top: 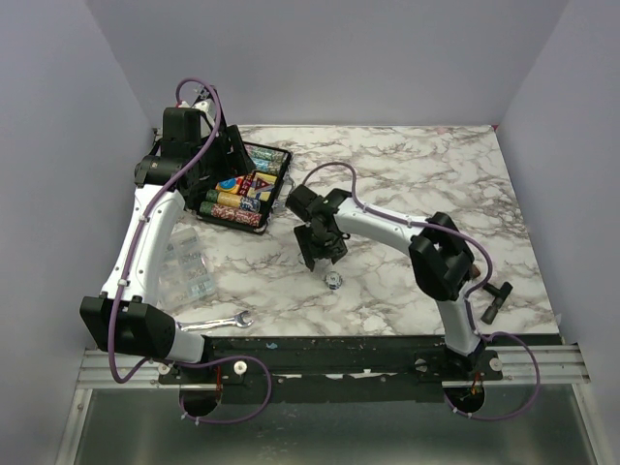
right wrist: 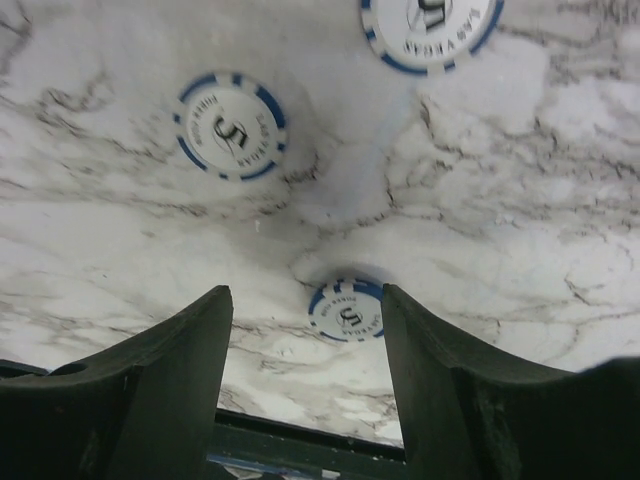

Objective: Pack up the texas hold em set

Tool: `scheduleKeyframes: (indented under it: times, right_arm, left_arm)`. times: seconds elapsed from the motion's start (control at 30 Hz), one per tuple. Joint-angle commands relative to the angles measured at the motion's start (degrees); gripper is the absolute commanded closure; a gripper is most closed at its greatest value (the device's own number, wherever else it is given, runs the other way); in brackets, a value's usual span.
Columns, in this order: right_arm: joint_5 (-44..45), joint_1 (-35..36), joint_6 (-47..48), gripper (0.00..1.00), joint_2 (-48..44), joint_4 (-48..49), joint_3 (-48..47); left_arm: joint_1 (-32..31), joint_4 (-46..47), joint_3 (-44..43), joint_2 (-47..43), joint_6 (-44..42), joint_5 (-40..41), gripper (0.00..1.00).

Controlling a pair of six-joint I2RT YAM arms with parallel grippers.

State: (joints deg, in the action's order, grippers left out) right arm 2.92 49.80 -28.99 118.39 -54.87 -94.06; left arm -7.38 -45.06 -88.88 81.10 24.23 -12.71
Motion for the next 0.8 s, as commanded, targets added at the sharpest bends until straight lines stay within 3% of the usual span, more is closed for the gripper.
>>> scheduleKeyframes:
  times: [0.0,0.27,0.77]
  right_arm:
    - [1.37,-1.09,1.23,0.36,4.92,0.78,-5.47]
    - [2.44,-4.69,2.09,0.36,13.18,-2.23,-15.78]
    - [1.91,-7.69,3.32,0.37,19.71,-4.19,-22.04]
  left_arm:
    - [-0.36,0.7,0.34,-0.76,-0.73,-0.12,0.14]
    - [-0.36,0.67,0.2,-1.05,-0.85,-0.25,0.14]
    - [-0.3,0.76,0.03,-1.12,-0.59,-1.49,0.14]
